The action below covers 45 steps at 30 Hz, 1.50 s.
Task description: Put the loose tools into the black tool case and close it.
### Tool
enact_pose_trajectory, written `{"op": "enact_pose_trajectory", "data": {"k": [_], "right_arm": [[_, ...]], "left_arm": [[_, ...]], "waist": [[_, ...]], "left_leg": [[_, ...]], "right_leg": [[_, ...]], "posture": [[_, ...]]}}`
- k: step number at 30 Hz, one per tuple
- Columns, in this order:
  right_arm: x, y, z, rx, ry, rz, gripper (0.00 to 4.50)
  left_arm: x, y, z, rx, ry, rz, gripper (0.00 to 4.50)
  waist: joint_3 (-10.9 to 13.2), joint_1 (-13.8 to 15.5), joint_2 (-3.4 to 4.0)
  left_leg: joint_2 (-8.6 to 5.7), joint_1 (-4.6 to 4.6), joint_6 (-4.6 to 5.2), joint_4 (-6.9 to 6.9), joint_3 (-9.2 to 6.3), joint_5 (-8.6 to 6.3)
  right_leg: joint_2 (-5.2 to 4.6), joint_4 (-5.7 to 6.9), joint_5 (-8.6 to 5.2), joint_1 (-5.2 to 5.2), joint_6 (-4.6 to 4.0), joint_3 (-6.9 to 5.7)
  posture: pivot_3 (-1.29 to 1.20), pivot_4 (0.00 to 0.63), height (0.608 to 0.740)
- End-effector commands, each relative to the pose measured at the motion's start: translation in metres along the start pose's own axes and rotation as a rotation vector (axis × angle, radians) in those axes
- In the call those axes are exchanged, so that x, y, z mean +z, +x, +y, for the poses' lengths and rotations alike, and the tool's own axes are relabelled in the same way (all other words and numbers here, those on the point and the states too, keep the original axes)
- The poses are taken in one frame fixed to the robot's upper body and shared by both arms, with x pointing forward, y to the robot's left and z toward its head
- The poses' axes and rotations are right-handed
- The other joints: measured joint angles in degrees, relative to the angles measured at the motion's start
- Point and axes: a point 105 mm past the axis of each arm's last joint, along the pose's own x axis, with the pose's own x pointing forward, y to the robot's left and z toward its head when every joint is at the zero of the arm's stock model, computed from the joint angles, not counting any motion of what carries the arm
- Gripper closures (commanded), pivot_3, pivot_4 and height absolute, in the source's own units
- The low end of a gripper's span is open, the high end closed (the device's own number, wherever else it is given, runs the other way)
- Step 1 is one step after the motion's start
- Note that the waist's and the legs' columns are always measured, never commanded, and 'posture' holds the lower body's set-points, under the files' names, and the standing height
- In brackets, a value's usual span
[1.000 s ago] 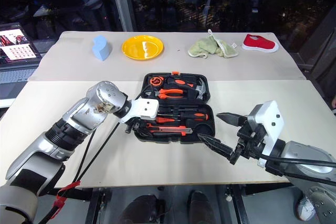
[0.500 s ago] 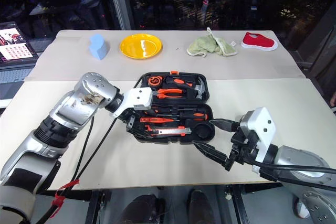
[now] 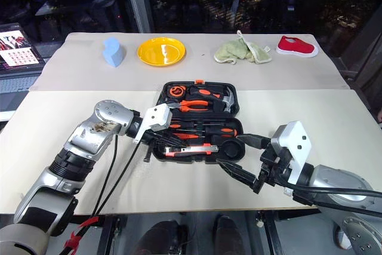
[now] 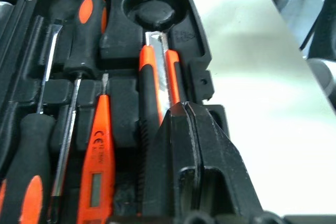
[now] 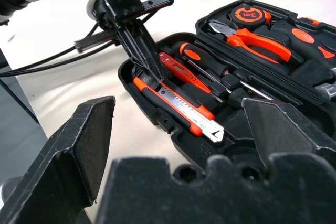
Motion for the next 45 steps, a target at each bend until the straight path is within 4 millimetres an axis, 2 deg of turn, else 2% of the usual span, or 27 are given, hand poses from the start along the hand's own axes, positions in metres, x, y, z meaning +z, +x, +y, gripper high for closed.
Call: {"op": "enact_pose_trajectory", "data": {"k": [1,5,10,16,23,25,35,40,42,45], "right_arm": [[0.011,-0.002,0.004,0.001,-0.043,-0.032,0.0],[0.01,-0.003,0.005,0.007,-0.031,-0.034,0.0],[0.009,0.001,0.01,0.034,-0.014,-0.042,0.0],[0.01,0.003,0.011,0.049,-0.016,-0.036,0.0],[0.011,0.001,0.011,0.06,-0.021,-0.021,0.0],[0.012,0.0,0.012,0.062,-0.022,-0.021,0.0],[0.012,-0.002,0.01,0.051,-0.023,-0.022,0.0],[0.012,-0.002,0.009,0.04,-0.024,-0.021,0.0],[0.008,-0.004,0.005,0.018,-0.022,-0.012,0.0],[-0.003,-0.009,-0.01,-0.073,-0.001,0.004,0.0]], "left_arm": [[-0.004,0.001,0.01,0.057,0.035,0.002,4.45],[0.001,0.011,0.01,0.056,0.032,-0.084,4.45],[-0.015,0.015,0.003,0.035,0.068,-0.021,4.45],[-0.032,0.018,0.007,0.086,0.156,0.045,4.45],[-0.041,0.028,0.002,0.07,0.174,0.054,4.45],[-0.047,0.03,0.004,0.08,0.196,0.077,4.45],[-0.064,0.04,0.006,0.062,0.2,0.127,4.45],[-0.057,0.038,0.01,0.069,0.196,0.089,4.45],[-0.042,0.033,0.011,0.074,0.145,0.005,4.45],[-0.02,0.012,0.005,0.026,0.03,-0.095,4.45]], "waist": [[0.0,0.01,0.0],[0.0,0.37,0.0],[0.0,0.61,0.0],[-0.01,0.7,0.0],[-0.01,0.7,0.0],[-0.01,0.72,0.0],[-0.06,0.89,0.0],[-0.11,1.16,0.0],[-0.11,1.06,-0.01],[-0.09,0.73,-0.04]], "left_leg": [[0.0,0.0,0.0,0.0,0.0,0.0],[-0.01,-0.03,0.03,0.01,0.0,-0.01],[-0.01,-0.05,0.07,0.01,0.02,-0.04],[0.0,0.07,0.13,0.02,0.02,-0.07],[0.05,0.84,0.5,0.0,-0.02,-0.29],[0.05,0.9,0.53,0.02,-0.01,-0.3],[0.05,0.96,0.53,0.03,-0.02,-0.3],[0.05,1.01,0.54,0.06,-0.06,-0.29],[0.05,1.01,0.55,0.06,-0.05,-0.29],[0.05,0.89,0.57,0.05,-0.05,-0.28]], "right_leg": [[0.0,0.0,0.0,0.0,0.0,0.0],[-0.02,-0.01,0.01,0.0,0.01,-0.04],[-0.02,-0.03,0.02,-0.05,0.02,-0.02],[-0.07,-0.02,0.04,0.09,-0.01,-0.01],[-0.09,-0.11,-0.01,0.94,0.04,-0.04],[-0.11,-0.13,-0.24,1.02,0.43,-0.04],[-0.18,-0.12,-0.25,1.1,0.44,-0.02],[-0.3,-0.17,-0.26,1.25,0.49,-0.02],[-0.3,-0.18,-0.27,1.27,0.51,-0.02],[-0.25,-0.15,-0.29,1.09,0.54,-0.05]], "posture": [[0.0,0.15,0.74],[0.0,0.15,0.74],[0.0,0.15,0.74],[0.0,0.15,0.74],[0.0,0.15,0.74],[0.0,0.15,0.74],[0.0,0.15,0.74],[0.0,0.15,0.74],[0.0,0.15,0.74],[0.0,0.15,0.74]]}}
